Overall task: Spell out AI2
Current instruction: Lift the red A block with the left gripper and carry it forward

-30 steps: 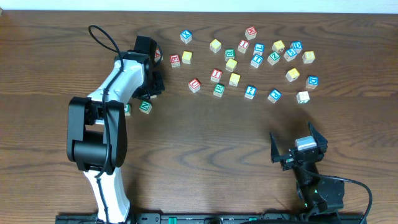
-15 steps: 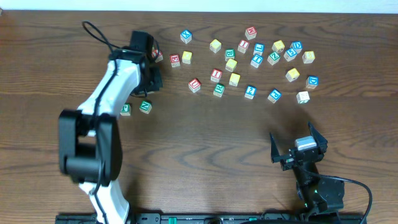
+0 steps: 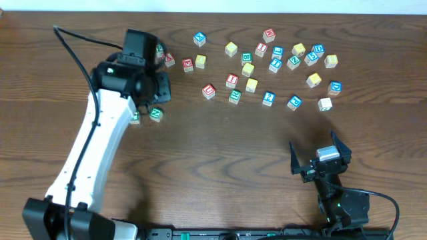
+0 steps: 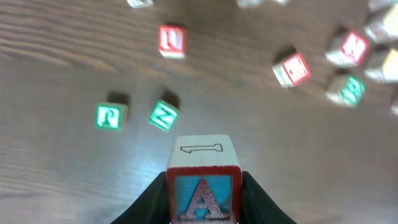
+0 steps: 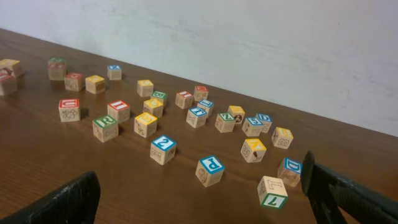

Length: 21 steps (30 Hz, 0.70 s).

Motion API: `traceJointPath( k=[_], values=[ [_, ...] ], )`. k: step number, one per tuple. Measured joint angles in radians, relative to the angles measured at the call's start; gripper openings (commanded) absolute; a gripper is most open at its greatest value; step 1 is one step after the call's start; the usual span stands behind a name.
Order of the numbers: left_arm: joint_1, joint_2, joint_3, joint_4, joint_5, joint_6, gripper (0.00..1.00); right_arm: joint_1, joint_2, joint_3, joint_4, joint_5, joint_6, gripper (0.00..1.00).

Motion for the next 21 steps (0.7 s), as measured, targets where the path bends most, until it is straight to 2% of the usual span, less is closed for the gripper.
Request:
traceJointPath(
  k=[4,9,21],
  values=[
    [-0.069,-0.006,-0.003,-0.032,0.000,0.003,0.25,0.000,0.000,0.000,0.000,0.000,0.000,0.99],
    [-0.135,-0.006,-0.069,0.008,0.001,-0.001,0.25,0.000,0.000,0.000,0.000,0.000,0.000,0.99],
    [-0.182,-0.008,-0.402,0.259,0.034,-0.080,0.24,0.000,0.000,0.000,0.000,0.000,0.000,0.99]
  ],
)
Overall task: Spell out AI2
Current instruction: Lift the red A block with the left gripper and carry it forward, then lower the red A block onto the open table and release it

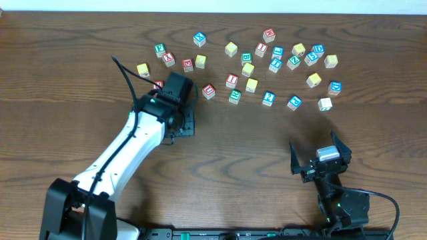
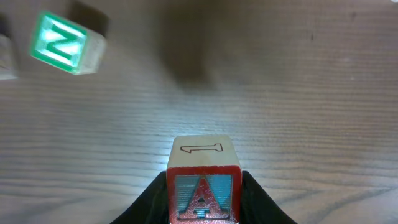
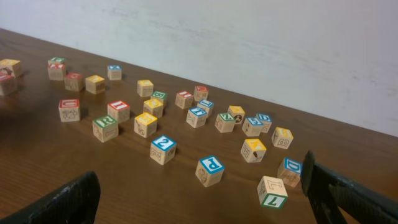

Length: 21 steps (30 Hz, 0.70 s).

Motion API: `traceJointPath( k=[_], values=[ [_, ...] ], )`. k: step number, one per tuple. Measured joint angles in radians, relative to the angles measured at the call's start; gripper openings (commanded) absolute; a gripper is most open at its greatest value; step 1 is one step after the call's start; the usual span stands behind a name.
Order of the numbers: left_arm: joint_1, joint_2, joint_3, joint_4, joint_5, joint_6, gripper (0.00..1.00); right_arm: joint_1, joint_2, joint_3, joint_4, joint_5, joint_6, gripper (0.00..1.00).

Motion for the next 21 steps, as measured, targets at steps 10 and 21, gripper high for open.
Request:
traceJointPath(
  k=[10,21],
  values=[
    [-0.038,0.000,-0.039,0.063,0.025,-0.064,0.24,0.000,0.000,0.000,0.000,0.000,0.000,0.99],
    [-0.113,0.025,-0.039,0.064,-0.034,-0.143,0.24,0.000,0.000,0.000,0.000,0.000,0.000,0.99]
  ],
)
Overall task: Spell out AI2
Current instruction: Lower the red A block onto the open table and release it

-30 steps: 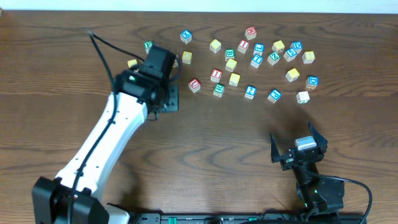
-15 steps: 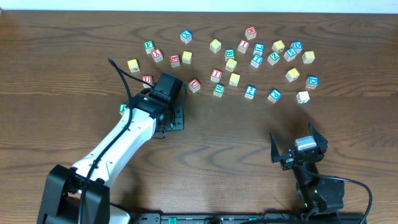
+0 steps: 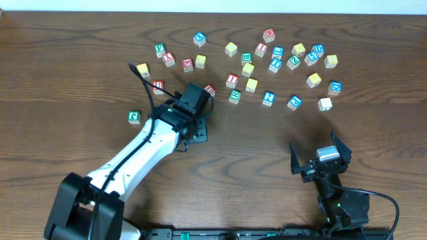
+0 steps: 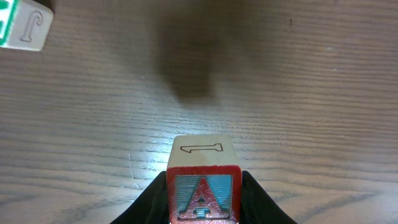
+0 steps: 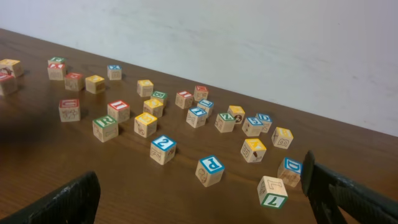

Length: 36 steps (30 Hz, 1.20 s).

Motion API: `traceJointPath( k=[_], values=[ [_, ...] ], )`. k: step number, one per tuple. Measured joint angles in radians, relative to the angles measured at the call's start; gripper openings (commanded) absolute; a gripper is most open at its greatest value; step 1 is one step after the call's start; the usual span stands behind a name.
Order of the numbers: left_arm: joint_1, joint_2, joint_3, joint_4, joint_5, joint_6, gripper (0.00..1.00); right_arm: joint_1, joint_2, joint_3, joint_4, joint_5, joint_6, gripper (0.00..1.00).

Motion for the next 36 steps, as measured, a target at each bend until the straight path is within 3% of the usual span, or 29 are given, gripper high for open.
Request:
traceJointPath(
  k=[13,36],
  values=[
    [-0.010,0.147,0.000,0.060,-0.008,-0.018,0.23,0.000,0.000,0.000,0.000,0.000,0.000,0.99],
    [-0.010,0.153,0.000,0.111,0.000,-0.016,0.19,0.000,0.000,0.000,0.000,0.000,0.000,0.99]
  ],
)
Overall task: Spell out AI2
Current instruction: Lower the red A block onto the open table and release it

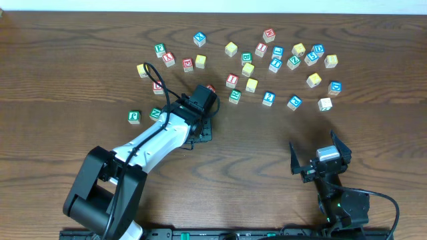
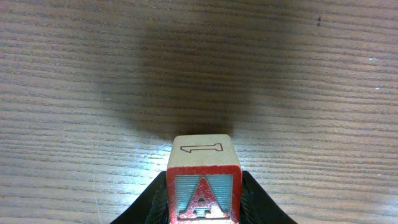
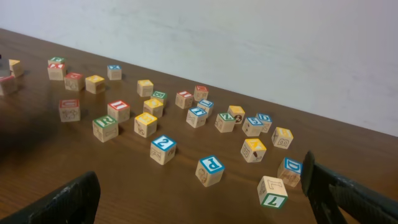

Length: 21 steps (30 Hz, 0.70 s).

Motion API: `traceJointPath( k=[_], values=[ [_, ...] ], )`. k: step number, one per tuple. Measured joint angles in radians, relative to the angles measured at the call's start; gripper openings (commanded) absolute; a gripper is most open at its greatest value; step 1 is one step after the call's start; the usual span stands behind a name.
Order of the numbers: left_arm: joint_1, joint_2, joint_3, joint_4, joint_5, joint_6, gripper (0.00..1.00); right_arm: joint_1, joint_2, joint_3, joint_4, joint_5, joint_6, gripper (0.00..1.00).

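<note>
My left gripper [image 2: 202, 190] is shut on a wooden block with a red-framed letter A [image 2: 202, 194], held low over bare wood with its shadow just ahead. From overhead the left gripper [image 1: 202, 129] sits left of the table's middle and hides the block. A red I block [image 1: 231, 80] and a blue 2 block [image 1: 268, 97] lie among the scattered blocks, and the 2 block [image 3: 163, 149] also shows in the right wrist view. At the near right, my right gripper [image 1: 313, 151] stands open and holds nothing.
Several lettered blocks are scattered across the far half of the table [image 1: 80, 40]. Two green blocks [image 1: 134, 117] lie left of the left gripper. A red block [image 1: 211, 88] sits just beyond it. A blue P block [image 3: 210, 169] and a green 7 block [image 3: 272, 191] lie nearest the right gripper.
My left gripper, still shut on the A block, has moved slightly right and lower over the wood. The green block has left the left wrist view. The right arm has not moved.
My left gripper held the A block high at the far left, above two green blocks. At each later moment it stood further right and nearer the table's middle, and now it is low over bare wood. The right gripper stayed open and still.
</note>
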Motion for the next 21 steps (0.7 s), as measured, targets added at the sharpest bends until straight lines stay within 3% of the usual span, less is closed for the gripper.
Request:
traceJointPath(
  k=[21],
  values=[
    [0.000,0.000,0.000,0.014,0.000,0.008,0.19,0.000,0.000,0.000,0.000,0.000,0.000,0.99]
  ],
)
